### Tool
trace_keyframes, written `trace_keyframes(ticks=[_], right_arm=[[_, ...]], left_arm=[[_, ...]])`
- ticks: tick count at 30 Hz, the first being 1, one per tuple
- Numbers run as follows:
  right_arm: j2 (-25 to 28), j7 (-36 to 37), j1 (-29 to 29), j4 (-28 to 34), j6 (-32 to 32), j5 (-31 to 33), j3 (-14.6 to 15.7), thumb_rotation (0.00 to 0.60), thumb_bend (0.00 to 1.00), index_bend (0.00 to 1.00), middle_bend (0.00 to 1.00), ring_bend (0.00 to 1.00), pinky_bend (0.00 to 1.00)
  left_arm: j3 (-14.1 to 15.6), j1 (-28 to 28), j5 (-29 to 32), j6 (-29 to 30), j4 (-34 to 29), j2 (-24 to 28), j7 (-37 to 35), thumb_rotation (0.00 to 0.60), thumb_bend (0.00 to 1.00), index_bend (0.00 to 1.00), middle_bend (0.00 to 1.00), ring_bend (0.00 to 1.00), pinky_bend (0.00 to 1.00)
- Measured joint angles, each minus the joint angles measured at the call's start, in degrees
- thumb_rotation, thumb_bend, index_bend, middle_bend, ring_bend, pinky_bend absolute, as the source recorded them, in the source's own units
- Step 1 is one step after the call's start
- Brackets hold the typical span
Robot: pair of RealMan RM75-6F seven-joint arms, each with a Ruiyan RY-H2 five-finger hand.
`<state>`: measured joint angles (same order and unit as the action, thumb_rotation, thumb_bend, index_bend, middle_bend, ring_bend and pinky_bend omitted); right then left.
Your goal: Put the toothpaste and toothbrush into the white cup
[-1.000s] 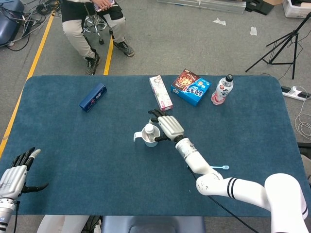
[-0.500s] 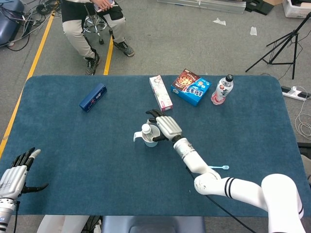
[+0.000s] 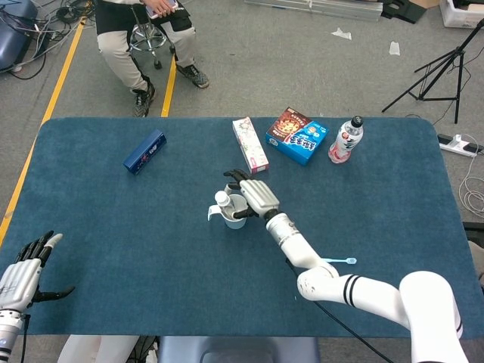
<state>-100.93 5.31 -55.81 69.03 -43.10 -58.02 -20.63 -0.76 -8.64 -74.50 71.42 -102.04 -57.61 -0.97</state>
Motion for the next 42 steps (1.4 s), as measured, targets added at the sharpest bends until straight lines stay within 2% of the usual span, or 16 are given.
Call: trace_keyframes(ticks=[12, 22, 34, 38, 42], right_arm=[[0.2, 0.9, -0.1, -0.3, 0.6, -0.7, -0.2, 0.600, 0.25, 0.48, 0.15, 0.00, 0.15], [1.0, 0.9, 0.2, 0.1, 0.7, -1.0, 0.0, 0.600, 0.23, 0.33, 0.15, 0.00, 0.15], [1.1, 1.1, 0.5, 0.1, 0.5, -1.2, 0.1, 0.600, 0.21, 0.22, 0.15, 0.00, 0.15], [1.3, 1.3, 0.6, 0.1, 0.5, -1.2, 0.2, 0.600, 0.19, 0.15, 0.15, 0.00, 0.15], [1.8, 1.6, 0.9, 0.6, 0.4, -1.4, 0.2, 0.600, 0.12, 0.05, 0.15, 0.00, 0.15]], left_arm=[[-0.1, -0.1, -0.3, 0.1, -0.4, 0.1, 0.4, 0.600, 0.00, 0.04, 0.00, 0.00, 0.00], [-0.1, -0.3, -0.2, -0.1, -0.6, 0.0, 0.9, 0.600, 0.00, 0.04, 0.00, 0.00, 0.00], [0.0, -0.1, 0.1, -0.2, -0.5, -0.1, 0.9, 0.600, 0.00, 0.04, 0.00, 0.00, 0.00], [0.0, -0.1, 0.1, -0.2, -0.4, -0.1, 0.9, 0.600, 0.00, 0.04, 0.00, 0.00, 0.00], [0.0, -0.2, 0.2, -0.3, -0.4, -0.2, 0.9, 0.600, 0.00, 0.04, 0.00, 0.00, 0.00]])
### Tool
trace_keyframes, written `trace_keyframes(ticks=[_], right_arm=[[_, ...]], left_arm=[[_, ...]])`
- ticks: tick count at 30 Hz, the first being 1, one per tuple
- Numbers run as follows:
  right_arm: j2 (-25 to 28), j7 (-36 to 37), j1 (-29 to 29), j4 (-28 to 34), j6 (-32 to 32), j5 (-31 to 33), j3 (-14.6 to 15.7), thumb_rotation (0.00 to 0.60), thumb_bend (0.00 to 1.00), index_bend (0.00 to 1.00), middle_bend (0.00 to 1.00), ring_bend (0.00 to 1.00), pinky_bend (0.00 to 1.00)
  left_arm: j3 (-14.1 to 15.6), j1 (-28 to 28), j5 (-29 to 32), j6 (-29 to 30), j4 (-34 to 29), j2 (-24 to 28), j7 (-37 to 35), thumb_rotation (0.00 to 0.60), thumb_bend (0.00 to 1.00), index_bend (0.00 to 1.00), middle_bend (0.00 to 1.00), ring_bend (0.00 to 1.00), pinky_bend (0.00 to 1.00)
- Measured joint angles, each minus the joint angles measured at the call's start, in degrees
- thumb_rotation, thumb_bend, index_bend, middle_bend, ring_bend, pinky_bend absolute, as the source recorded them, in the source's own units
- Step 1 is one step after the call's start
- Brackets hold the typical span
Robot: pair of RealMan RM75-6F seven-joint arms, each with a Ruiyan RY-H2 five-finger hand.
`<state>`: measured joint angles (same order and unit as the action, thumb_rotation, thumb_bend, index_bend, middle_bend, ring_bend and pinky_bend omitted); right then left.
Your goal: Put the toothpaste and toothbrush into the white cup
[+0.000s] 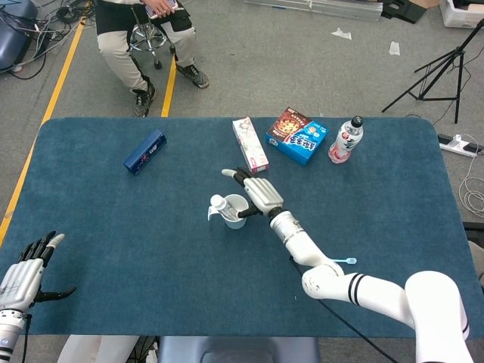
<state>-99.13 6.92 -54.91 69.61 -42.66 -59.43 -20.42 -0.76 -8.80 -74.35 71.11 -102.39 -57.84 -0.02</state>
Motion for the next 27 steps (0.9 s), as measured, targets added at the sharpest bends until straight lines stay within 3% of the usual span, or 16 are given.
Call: trace_keyframes(ticks=[5, 16, 18, 21, 27], right_arm=[[0.8, 0.4, 0.6, 0.7, -0.3, -0.3, 0.1, 0.600, 0.04, 0.00, 0.15, 0.00, 0.15], [4.9, -0.3, 3.0, 5.0, -2.4, -0.7, 0.7, 0.600, 0.00, 0.00, 0.11, 0.00, 0.15], [6.7, -1.4, 4.1, 7.5, -3.6, -0.5, 1.0, 0.600, 0.00, 0.04, 0.09, 0.00, 0.15], [10.0, -4.0, 6.2, 12.5, -6.1, 0.3, 1.7, 0.600, 0.00, 0.21, 0.05, 0.00, 0.15], [18.0, -12.6, 12.0, 26.0, -14.9, 3.2, 4.0, 0.600, 0.04, 0.33, 0.05, 0.00, 0.15]], left_arm=[[0.1, 0.0, 0.1, 0.0, 0.0, -0.1, 0.2, 0.600, 0.00, 0.04, 0.00, 0.00, 0.00], [-0.1, -0.1, 0.4, 0.0, -0.4, -0.1, 0.7, 0.600, 0.00, 0.04, 0.00, 0.00, 0.00], [-0.1, -0.1, 0.4, 0.0, -0.4, -0.1, 0.8, 0.600, 0.00, 0.04, 0.00, 0.00, 0.00], [-0.1, -0.2, 0.5, -0.2, -0.4, -0.3, 1.1, 0.600, 0.00, 0.04, 0.00, 0.00, 0.00], [0.0, -0.6, 0.6, -0.6, -0.6, -1.1, 2.6, 0.600, 0.00, 0.04, 0.00, 0.00, 0.00]])
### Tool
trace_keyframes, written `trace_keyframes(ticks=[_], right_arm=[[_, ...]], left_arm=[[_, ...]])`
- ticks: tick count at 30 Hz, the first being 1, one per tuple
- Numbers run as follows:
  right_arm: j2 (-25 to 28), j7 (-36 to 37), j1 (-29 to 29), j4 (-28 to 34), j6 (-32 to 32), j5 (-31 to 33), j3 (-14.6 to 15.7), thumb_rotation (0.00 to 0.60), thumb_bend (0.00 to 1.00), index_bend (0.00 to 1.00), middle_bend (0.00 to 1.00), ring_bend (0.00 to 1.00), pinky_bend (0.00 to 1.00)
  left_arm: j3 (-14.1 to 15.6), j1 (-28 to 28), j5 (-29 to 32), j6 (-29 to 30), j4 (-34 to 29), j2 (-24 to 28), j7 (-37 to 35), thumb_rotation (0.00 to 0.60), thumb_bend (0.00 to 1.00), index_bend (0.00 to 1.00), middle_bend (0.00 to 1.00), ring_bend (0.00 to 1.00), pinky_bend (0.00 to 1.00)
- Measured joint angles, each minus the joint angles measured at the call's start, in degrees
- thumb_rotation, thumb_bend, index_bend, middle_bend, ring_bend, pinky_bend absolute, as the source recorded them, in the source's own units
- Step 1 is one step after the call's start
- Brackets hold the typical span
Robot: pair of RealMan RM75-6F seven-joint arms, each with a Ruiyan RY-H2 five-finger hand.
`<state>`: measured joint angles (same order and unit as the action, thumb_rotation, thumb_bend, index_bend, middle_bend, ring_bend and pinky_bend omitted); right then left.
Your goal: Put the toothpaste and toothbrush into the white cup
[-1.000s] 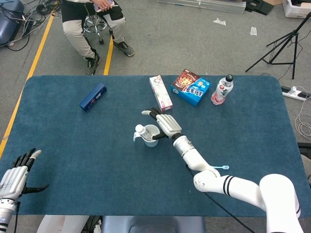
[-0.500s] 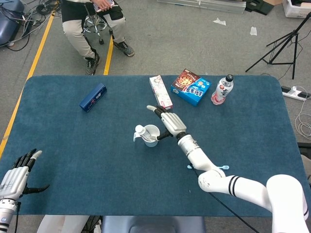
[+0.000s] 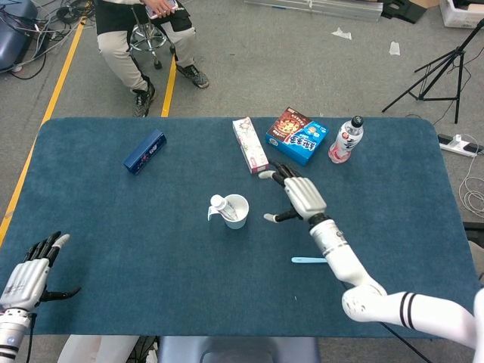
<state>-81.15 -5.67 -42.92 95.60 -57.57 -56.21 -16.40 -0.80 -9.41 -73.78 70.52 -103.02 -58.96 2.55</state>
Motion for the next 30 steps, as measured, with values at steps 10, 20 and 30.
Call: trace_keyframes(ticks=[10, 20, 30], right_arm=[[9.4, -12.8, 12.3, 12.8, -14.3, 0.2, 10.9, 0.600, 0.05, 0.44, 0.07, 0.00, 0.15], [6.8, -13.0, 18.2, 10.4, -15.4, -3.6, 16.5, 0.600, 0.07, 0.46, 0.07, 0.00, 0.15], [3.1, -12.4, 20.0, 6.0, -12.5, -3.6, 17.2, 0.600, 0.12, 0.48, 0.07, 0.00, 0.15]], left_arm=[[0.0, -0.8, 0.5, -0.7, -0.2, -2.0, 1.8, 0.600, 0.00, 0.04, 0.00, 0.00, 0.00], [0.0, -0.9, 0.8, -1.0, 0.3, -2.5, 1.6, 0.600, 0.00, 0.04, 0.00, 0.00, 0.00], [0.3, -0.5, 0.8, -0.8, 0.9, -2.1, 0.3, 0.600, 0.00, 0.04, 0.00, 0.00, 0.00]])
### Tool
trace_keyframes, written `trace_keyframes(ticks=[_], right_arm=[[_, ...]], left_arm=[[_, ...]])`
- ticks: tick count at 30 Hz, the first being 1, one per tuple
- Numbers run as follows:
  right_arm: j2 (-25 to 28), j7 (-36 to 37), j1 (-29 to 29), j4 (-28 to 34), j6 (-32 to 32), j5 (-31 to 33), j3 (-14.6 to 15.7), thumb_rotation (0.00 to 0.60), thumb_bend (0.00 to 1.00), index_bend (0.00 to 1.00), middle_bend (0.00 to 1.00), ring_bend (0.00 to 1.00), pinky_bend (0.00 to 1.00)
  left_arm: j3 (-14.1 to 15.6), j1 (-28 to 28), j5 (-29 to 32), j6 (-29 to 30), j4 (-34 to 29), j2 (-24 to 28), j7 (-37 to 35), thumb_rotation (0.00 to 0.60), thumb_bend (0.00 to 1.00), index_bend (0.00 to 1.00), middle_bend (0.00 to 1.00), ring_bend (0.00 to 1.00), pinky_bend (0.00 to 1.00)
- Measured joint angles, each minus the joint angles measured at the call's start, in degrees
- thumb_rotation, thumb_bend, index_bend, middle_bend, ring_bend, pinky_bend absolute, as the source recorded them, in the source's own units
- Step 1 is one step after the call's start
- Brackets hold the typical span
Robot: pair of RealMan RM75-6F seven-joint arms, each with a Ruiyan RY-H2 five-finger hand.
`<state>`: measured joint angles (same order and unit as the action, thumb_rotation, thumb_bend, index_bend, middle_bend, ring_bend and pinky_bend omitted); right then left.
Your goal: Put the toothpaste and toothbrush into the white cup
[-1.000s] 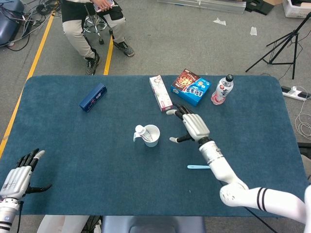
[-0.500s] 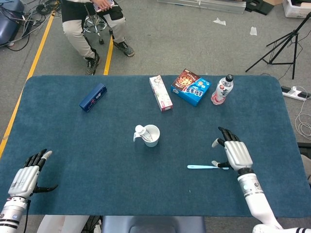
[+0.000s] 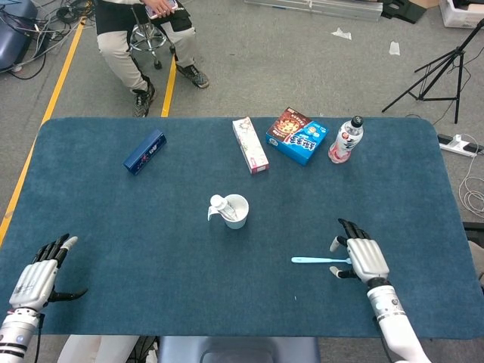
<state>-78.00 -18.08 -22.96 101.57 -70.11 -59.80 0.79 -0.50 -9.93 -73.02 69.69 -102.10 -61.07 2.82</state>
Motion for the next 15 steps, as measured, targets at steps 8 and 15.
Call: trace_keyframes(ticks=[8, 15], right_arm=[[-3.1, -1.0, -0.2, -3.3, 2.6, 0.7, -0.9, 0.600, 0.13, 0.48, 0.07, 0.00, 0.15], [-5.5, -2.3, -1.3, -5.5, 5.1, 1.4, -2.1, 0.600, 0.16, 0.49, 0.07, 0.00, 0.15]], left_arm=[[0.1, 0.3, -0.2, 0.2, 0.4, 0.1, -1.0, 0.600, 0.00, 0.04, 0.00, 0.00, 0.00], [0.2, 0.6, -0.4, 0.4, 0.7, 0.2, -1.9, 0.600, 0.00, 0.04, 0.00, 0.00, 0.00]])
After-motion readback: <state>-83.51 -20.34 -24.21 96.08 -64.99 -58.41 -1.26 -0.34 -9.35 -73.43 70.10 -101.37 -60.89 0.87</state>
